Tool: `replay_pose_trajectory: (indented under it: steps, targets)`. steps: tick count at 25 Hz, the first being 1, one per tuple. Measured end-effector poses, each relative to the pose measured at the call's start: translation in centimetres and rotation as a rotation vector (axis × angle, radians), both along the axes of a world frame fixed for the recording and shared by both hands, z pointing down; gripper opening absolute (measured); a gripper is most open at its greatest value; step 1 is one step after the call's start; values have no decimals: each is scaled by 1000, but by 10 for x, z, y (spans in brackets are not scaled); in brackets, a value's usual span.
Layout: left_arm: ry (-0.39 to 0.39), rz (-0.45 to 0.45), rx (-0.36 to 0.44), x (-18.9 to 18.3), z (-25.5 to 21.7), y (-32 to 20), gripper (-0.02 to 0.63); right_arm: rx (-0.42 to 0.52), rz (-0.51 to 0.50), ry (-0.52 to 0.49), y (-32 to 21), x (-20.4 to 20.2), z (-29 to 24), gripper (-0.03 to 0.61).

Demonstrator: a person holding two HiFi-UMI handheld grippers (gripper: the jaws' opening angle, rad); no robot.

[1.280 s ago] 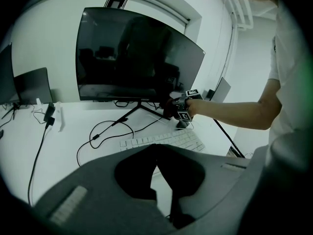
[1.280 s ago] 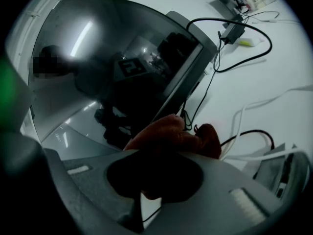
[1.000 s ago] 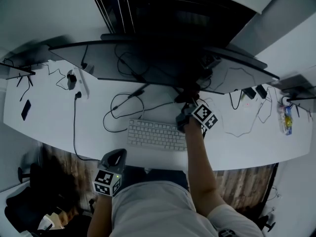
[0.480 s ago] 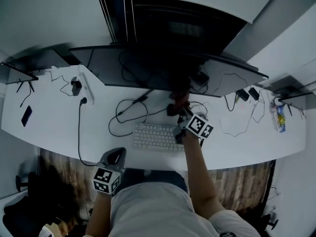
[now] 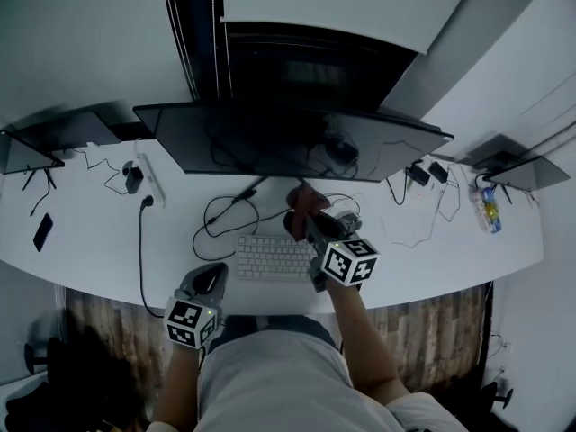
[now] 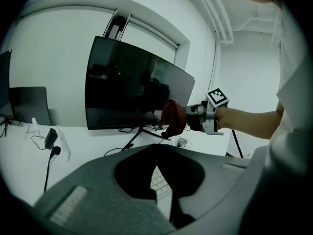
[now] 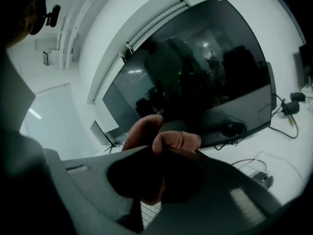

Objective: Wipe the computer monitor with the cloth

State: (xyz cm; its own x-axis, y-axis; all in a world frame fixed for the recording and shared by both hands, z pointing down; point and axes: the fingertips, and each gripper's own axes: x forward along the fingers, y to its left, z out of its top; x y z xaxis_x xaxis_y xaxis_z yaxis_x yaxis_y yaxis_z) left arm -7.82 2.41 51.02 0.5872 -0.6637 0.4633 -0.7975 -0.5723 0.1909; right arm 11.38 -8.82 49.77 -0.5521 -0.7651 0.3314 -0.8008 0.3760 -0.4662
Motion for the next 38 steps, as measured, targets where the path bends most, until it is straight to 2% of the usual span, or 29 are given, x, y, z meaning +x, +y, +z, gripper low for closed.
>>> replay_pose_trajectory:
  steps: [7,15,19,24,32,38]
  targets:
    - [33,57,87,18,-29,-18,9,110,-40,131,36,2,-44,46]
    - [59,151,171,45,-61,-33,9,205,-34,166,72,16,-82,46]
    - [73,196,208,59,-78,-37,9,233,1,166,87,28,-90,46]
    - [102,248,249,77,-99,-37,11,249,61,187,103,47,-94,48]
    - [87,284,278,85,-105,-37,11,262,115,215,111,65,-99,48]
    - [64,315,268,91,-101,-35,11,253,125,218,113,68,-100,48]
